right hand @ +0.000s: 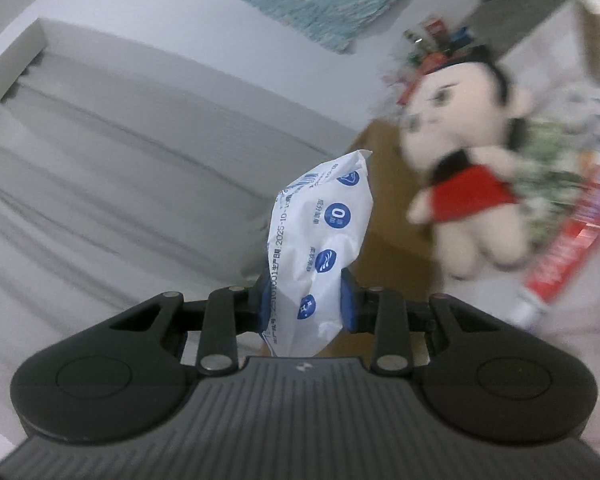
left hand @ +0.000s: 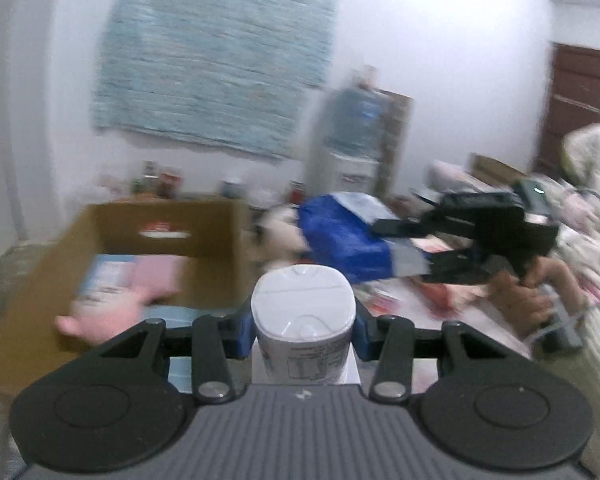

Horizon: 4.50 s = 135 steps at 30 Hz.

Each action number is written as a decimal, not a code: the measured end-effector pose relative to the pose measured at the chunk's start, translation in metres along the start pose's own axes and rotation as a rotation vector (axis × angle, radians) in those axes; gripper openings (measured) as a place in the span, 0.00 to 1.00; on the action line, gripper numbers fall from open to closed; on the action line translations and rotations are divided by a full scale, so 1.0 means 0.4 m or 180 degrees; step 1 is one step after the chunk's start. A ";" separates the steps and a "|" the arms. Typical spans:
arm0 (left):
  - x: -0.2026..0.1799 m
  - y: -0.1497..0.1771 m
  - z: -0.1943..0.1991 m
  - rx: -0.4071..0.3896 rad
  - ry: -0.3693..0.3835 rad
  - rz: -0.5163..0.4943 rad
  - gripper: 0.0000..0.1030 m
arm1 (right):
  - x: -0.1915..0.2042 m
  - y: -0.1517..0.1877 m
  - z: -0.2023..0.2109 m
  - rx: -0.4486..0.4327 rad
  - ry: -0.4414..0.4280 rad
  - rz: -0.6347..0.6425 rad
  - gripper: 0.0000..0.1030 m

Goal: Organize soft objects
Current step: 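Carry the white cup and wipes pack with both grippers into the box, then release the cup with the left gripper while the right gripper releases the wipes pack, then move both grippers back to the pile beside the box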

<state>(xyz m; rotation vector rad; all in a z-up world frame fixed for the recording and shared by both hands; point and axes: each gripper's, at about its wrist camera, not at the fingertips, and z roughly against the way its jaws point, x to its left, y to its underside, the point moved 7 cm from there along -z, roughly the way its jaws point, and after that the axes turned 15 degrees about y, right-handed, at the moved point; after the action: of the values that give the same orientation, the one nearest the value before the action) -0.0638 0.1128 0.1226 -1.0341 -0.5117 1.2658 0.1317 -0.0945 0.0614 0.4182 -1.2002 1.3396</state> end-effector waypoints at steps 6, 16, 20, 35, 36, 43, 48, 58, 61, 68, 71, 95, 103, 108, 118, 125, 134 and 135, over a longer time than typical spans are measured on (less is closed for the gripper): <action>0.272 0.009 -0.017 0.0454 -0.0637 0.0225 0.45 | 0.138 -0.033 -0.178 0.0264 0.0046 0.0217 0.30; 0.525 0.106 -0.193 0.1476 -0.0893 0.0557 0.46 | 0.183 -0.054 -0.466 0.0663 0.0615 0.0262 0.30; 0.539 0.137 -0.214 0.1648 -0.0925 0.0643 0.52 | 0.205 -0.065 -0.491 0.0541 0.0963 0.0557 0.30; 0.496 0.102 -0.178 0.1214 -0.0889 0.0479 0.65 | 0.290 -0.009 -0.644 0.0598 0.2570 0.2050 0.37; 0.498 0.099 -0.176 0.1181 -0.0904 0.0487 0.67 | 0.296 -0.008 -0.651 0.0670 0.2669 0.2133 0.41; 0.502 0.074 -0.147 0.0955 -0.0862 0.0562 0.69 | 0.389 -0.068 -0.654 0.0474 0.2955 0.2904 0.53; 0.511 0.099 -0.150 0.0975 -0.0820 0.0620 0.69 | 0.366 -0.036 -0.710 0.1108 0.3001 0.3137 0.62; 0.525 0.126 -0.157 0.0919 -0.0771 0.0736 0.69 | 0.314 -0.007 -0.862 0.1295 0.3576 0.3906 0.23; 0.529 0.124 -0.157 0.0891 -0.0777 0.0742 0.69 | 0.332 -0.038 -0.842 0.1319 0.3241 0.3412 0.12; 0.539 0.127 -0.146 0.0791 -0.0785 0.0856 0.69 | 0.340 -0.133 -0.762 0.0920 0.2665 0.2356 0.07; 0.538 0.126 -0.146 0.0786 -0.0781 0.0883 0.69 | 0.282 -0.139 -0.766 0.0742 0.2735 0.1938 0.06; 0.523 0.124 -0.150 0.0827 -0.0771 0.0827 0.69 | 0.228 0.076 -0.852 0.1642 0.3375 0.4288 0.36; 0.527 0.123 -0.153 0.0808 -0.0776 0.0915 0.70 | 0.235 0.057 -0.868 0.1437 0.3336 0.4610 0.33; 0.498 0.111 -0.135 0.0809 -0.0863 0.0885 0.76 | 0.331 -0.016 -0.767 0.1032 0.2837 0.4235 0.45; 0.260 0.014 -0.022 0.0457 -0.0964 0.0302 0.76 | 0.453 -0.150 -0.099 -0.0390 0.1463 0.2749 0.58; -0.027 -0.009 -0.156 0.0573 -0.0189 -0.0085 0.76 | 0.097 -0.145 0.259 -0.0902 0.0701 0.0959 0.59; -0.229 0.098 -0.576 0.0888 0.0576 -0.0444 0.72 | -0.149 -0.197 0.222 -0.0871 0.1259 0.0879 0.59; -0.224 0.111 -0.610 0.0922 0.0519 -0.0495 0.69 | -0.158 -0.196 0.212 -0.0851 0.1287 0.0950 0.59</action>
<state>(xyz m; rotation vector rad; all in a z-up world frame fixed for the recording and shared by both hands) 0.0847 -0.0573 -0.0135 -0.8280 -0.2679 1.0705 0.1789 -0.2169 0.0721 -0.2249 -1.1035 1.4062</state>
